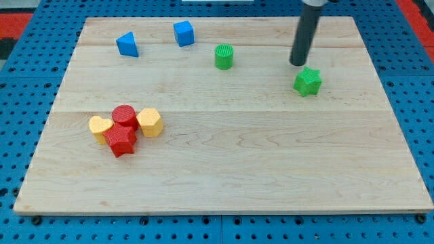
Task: Move green blocks towards center right of the board
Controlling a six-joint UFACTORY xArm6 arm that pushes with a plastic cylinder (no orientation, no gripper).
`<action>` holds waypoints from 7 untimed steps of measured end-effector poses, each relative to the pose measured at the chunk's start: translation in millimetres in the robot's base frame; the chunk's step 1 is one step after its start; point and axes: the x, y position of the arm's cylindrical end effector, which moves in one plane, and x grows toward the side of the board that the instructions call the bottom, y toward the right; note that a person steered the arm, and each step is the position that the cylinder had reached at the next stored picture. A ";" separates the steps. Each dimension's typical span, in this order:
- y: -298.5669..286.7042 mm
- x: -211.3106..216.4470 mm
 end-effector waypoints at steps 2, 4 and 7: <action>25.0 42.6; 19.6 -23.0; -150.1 -28.2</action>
